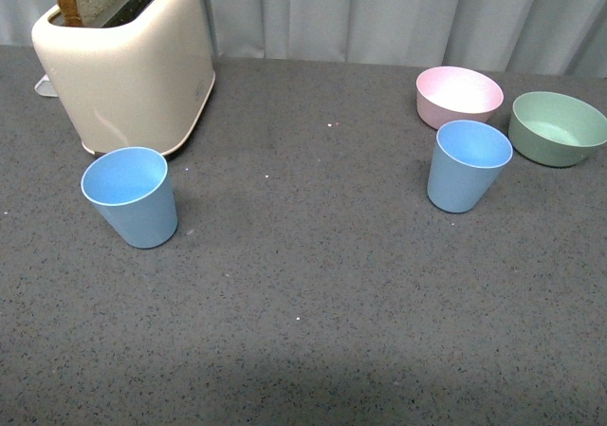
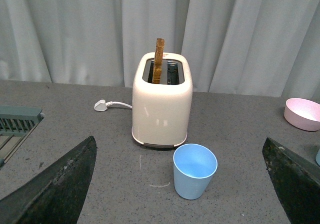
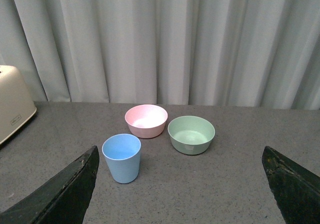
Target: Stack blue cups with both arms
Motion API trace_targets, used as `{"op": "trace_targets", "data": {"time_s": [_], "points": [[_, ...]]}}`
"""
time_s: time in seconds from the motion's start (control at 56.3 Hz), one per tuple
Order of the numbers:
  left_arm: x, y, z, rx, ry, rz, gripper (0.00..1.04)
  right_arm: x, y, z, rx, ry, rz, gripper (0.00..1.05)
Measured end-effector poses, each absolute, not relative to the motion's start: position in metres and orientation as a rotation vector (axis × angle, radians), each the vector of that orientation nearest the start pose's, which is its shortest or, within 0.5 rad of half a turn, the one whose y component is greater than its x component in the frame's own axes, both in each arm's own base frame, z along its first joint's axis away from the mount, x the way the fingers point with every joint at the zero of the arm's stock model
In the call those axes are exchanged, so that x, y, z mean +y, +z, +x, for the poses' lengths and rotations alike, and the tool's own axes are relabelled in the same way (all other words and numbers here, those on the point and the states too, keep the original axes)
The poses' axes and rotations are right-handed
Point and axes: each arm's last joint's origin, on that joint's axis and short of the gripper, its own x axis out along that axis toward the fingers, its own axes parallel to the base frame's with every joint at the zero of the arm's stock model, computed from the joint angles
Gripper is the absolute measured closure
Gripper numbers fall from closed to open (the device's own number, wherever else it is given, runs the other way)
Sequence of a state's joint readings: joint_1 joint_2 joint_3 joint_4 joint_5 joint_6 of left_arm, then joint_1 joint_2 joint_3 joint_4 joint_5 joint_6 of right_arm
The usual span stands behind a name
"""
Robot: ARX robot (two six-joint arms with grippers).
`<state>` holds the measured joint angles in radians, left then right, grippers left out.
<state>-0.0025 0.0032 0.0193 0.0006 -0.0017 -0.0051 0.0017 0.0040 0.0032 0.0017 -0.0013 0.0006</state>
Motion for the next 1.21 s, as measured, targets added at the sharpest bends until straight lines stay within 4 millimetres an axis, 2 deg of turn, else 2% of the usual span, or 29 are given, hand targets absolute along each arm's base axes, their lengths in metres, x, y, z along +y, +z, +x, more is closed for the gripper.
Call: {"op": "trace_targets", "data": {"time_s": [0.284, 0.409, 0.551, 0.764, 1.013, 1.208], "points": [[0.000, 0.170, 0.097, -0.015, 0.005, -0.005, 0.07, 0.000, 0.164, 0.098, -0.001, 0.003, 0.001, 0.10], [0.001, 0.162, 0.101, 0.236, 0.197, -0.071, 0.07, 0.000, 0.164, 0.098, -0.001, 0.003, 0.001, 0.10], [0.004, 0.162, 0.117, 0.279, 0.212, -0.112, 0.07, 0.000, 0.164, 0.098, -0.001, 0.003, 0.001, 0.10], [0.012, 0.180, 0.172, 0.347, 0.164, -0.193, 0.07, 0.000, 0.164, 0.098, -0.001, 0.003, 0.001, 0.10], [0.006, 0.165, 0.266, 0.679, 0.123, -0.275, 0.07, 0.000, 0.164, 0.098, -0.001, 0.003, 0.000, 0.10], [-0.008, 0.148, 0.304, 0.852, 0.116, -0.298, 0.07, 0.000, 0.164, 0.098, -0.001, 0.003, 0.000, 0.10]]}}
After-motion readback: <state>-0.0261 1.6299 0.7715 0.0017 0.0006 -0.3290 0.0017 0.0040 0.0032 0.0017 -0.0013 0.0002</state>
